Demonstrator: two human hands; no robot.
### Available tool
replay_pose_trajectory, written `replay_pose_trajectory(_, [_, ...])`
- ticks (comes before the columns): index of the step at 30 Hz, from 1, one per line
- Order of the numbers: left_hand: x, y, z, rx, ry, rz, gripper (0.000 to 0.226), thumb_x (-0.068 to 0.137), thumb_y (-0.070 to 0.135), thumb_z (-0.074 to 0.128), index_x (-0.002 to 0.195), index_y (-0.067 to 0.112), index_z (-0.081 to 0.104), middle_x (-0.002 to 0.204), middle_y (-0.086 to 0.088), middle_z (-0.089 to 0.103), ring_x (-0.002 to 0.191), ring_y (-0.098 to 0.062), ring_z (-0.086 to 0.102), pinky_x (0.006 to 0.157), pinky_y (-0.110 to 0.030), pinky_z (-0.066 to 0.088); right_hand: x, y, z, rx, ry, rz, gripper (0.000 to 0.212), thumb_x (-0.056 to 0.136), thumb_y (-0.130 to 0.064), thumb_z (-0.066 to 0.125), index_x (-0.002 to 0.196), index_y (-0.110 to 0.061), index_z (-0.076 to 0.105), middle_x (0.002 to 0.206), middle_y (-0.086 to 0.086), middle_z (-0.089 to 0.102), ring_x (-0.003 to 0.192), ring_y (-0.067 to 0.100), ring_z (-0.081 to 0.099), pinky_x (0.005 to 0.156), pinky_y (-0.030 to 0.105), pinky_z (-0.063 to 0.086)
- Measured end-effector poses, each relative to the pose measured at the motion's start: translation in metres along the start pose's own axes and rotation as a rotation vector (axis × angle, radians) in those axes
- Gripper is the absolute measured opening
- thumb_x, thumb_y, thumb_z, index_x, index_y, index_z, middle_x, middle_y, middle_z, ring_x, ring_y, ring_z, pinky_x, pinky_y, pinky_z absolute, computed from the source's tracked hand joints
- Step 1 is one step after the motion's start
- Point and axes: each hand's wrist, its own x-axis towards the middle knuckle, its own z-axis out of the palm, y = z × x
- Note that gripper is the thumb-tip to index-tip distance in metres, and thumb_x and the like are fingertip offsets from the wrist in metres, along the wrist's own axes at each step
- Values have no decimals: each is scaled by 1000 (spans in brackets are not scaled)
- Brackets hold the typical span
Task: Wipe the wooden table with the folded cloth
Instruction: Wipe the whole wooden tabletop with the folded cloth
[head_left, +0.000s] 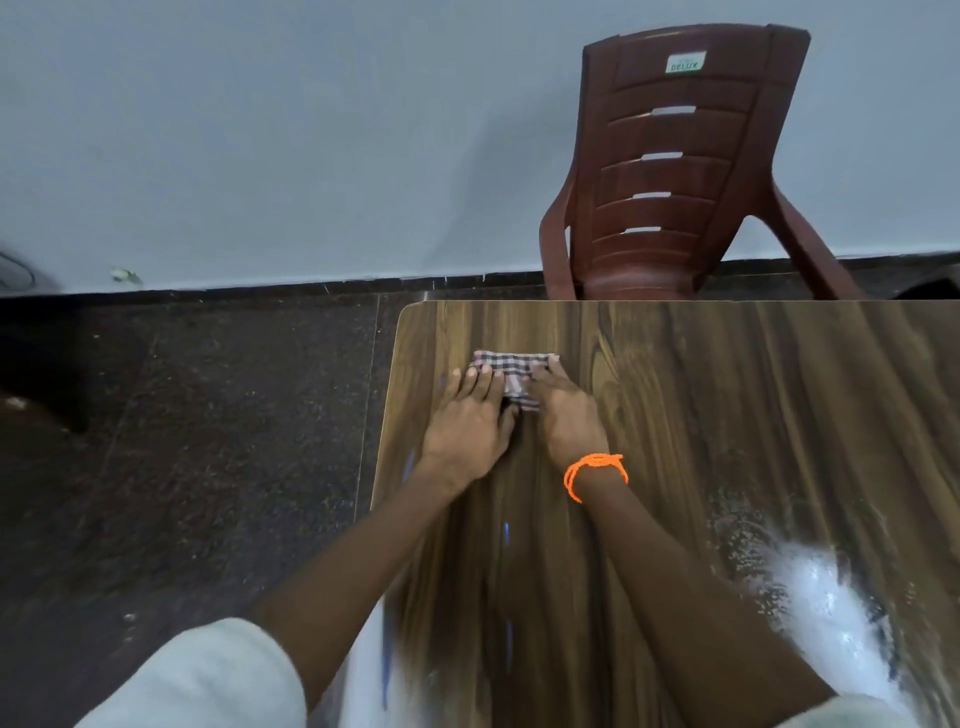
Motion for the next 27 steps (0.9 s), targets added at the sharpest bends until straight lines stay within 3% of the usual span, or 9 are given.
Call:
replay_pose_trajectory(4, [-59,0,9,-60,18,-23,63,107,42,25,154,3,37,158,-19,40,151,-33,32,127,-48,15,-40,-17,11,20,-29,-89,43,90,5,48,128,-11,59,144,5,47,142,23,26,104,35,42])
replay_pose_trajectory(7, [-98,18,22,-92,67,-3,63,105,44,29,151,2,44,155,-18,45,149,-32,36,124,-51,26,-82,-16,6,24,17,-151,44,80,11,61,121,-5,64,136,10,55,136,30,36,99,38,48])
replay_pose_trajectory(12, [-98,58,32,-105,46,74,69,104,48,34,154,1,36,160,-19,36,153,-31,26,126,-48,19,-118,14,-13,8,51,-63,49,72,17,64,116,-3,67,132,11,58,133,29,42,100,40,47])
replay_pose_trajectory(18, [-47,55,19,13,9,77,71,105,50,29,158,3,26,164,-19,28,155,-31,19,127,-46,6,-77,17,-18,61,116,74,42,79,18,53,115,0,67,130,15,59,133,32,41,103,43,44])
replay_pose_trajectory(23, [-72,20,12,-14,23,4,73,103,52,20,156,4,34,161,-18,35,153,-31,28,128,-45,6,-72,-16,2,72,32,-8,39,85,9,51,121,-1,63,136,15,54,138,34,34,107,43,39])
replay_pose_trajectory(27, [-131,14,22,-64,49,-23,76,105,58,20,152,2,41,157,-18,42,151,-30,31,127,-47,15,-116,-40,17,74,13,-103,43,79,11,58,120,1,62,133,16,57,136,37,36,105,43,42])
